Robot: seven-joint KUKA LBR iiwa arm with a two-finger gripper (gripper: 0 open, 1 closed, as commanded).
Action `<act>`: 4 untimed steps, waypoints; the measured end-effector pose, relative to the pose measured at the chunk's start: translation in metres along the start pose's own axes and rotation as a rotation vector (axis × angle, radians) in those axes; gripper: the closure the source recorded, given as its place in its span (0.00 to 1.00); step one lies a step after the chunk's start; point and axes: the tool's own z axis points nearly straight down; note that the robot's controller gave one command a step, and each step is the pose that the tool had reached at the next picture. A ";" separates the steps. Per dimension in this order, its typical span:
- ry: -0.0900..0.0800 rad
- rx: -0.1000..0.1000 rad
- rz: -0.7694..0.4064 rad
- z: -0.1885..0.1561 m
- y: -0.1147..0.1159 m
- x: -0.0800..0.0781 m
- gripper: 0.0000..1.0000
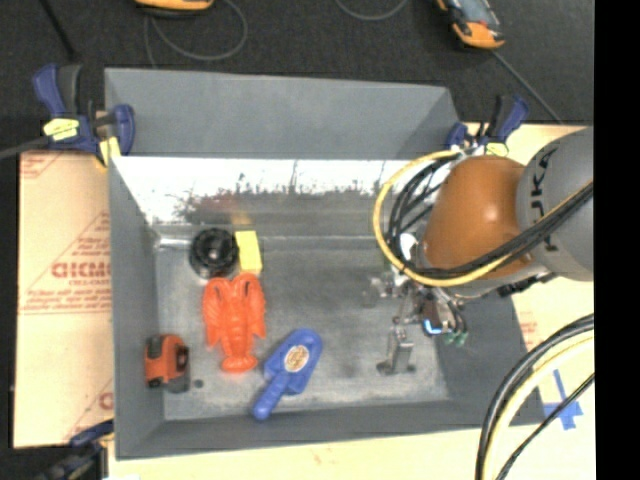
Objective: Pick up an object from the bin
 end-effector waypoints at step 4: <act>-0.003 -0.001 -0.287 0.019 0.023 -0.051 0.00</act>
Offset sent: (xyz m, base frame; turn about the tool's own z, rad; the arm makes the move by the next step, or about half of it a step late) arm 0.0425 0.0586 -0.0418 -0.1919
